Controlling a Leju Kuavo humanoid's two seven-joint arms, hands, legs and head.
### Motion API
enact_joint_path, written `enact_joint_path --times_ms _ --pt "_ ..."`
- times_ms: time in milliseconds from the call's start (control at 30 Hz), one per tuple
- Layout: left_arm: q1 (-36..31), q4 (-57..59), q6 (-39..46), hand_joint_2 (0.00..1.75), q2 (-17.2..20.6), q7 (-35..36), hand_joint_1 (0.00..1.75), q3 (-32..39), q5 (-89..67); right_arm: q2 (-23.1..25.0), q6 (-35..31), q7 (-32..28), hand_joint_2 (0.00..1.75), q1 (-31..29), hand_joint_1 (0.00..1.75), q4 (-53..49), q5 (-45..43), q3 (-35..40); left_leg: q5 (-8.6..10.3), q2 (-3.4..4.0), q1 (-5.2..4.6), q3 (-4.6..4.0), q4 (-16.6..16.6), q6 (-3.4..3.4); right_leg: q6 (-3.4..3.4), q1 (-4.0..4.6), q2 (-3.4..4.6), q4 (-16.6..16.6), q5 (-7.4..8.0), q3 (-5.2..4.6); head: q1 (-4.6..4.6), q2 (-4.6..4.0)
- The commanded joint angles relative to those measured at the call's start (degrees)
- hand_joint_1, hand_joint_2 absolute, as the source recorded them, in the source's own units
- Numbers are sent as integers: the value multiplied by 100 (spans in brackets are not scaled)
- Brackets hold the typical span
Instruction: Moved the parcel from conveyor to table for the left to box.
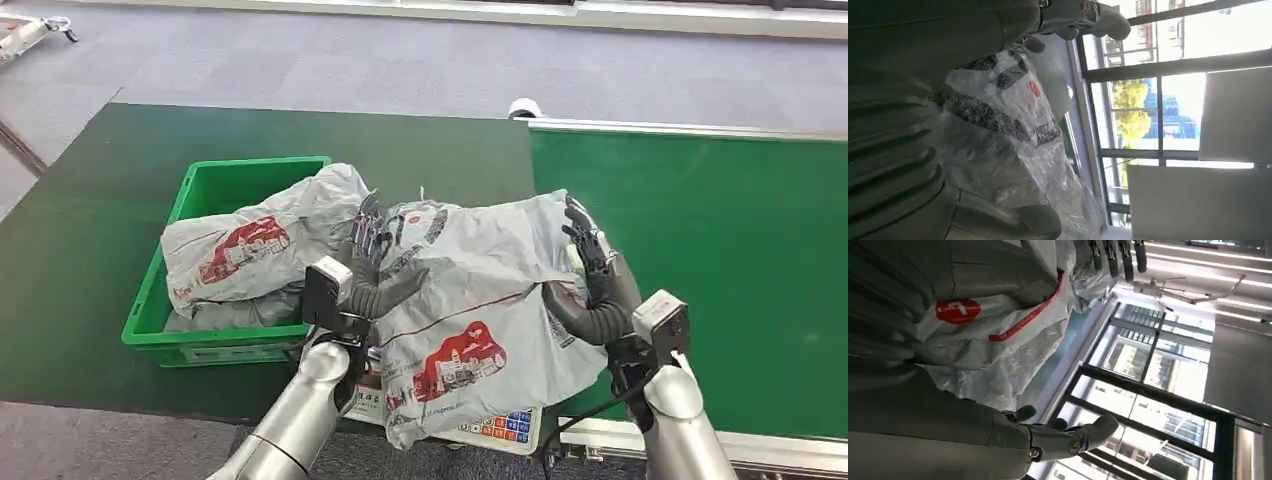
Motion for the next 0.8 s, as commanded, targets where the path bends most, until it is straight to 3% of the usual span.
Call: enact_joint_path --times_ms 33,133,233,333,433,500,533,633,800 --pt "-100 123 15 175 203 28 0 -303 -6 -21 48 -1 175 -80 0 266 -41 -147 0 8 2 14 -9 -3 -7 3 1 -10 1 14 0 0" --pt "-103 125 21 175 208 28 0 -313 -5 -16 139 73 175 -40 0 219 -133 -164 -1 5 5 13 -7 -3 -7 7 -2 -11 2 14 0 0" --pt "-113 188 -2 175 217 28 0 -366 -33 -32 499 504 175 29 0 368 -426 -175 -1 9 2 16 -9 -3 -7 4 2 -11 1 15 0 0" --pt "-201 353 -7 175 173 28 0 -448 -69 -171 644 1018 175 93 0 649 -161 -88 0 -1 5 20 -12 -3 -6 6 -8 -17 0 23 0 0" --pt "-319 506 -38 175 148 28 0 -472 -56 -285 801 795 175 0 0 979 -73 -41 0 -2 6 18 -9 -1 -5 8 -8 -17 1 23 -2 0" --pt "-390 593 -36 175 154 28 0 -496 -46 -406 774 697 175 -27 0 989 154 44 1 2 7 18 -10 -2 -6 9 -6 -20 3 24 0 0" --pt "-391 585 -17 175 170 28 0 -510 -17 -527 433 665 175 -6 0 834 699 145 0 1 4 14 -6 -2 -5 5 -6 -11 1 17 0 0" --pt "-371 607 -57 175 202 28 0 -498 32 -788 -215 1171 175 157 0 329 1951 302 0 1 2 10 -5 -2 -5 4 -6 -9 1 13 0 0" --pt "-366 692 -21 175 168 28 0 -669 -66 -757 -178 1875 175 624 0 -277 2553 -89 -1 -12 2 10 -5 -2 -6 4 -19 -9 -4 17 0 0"
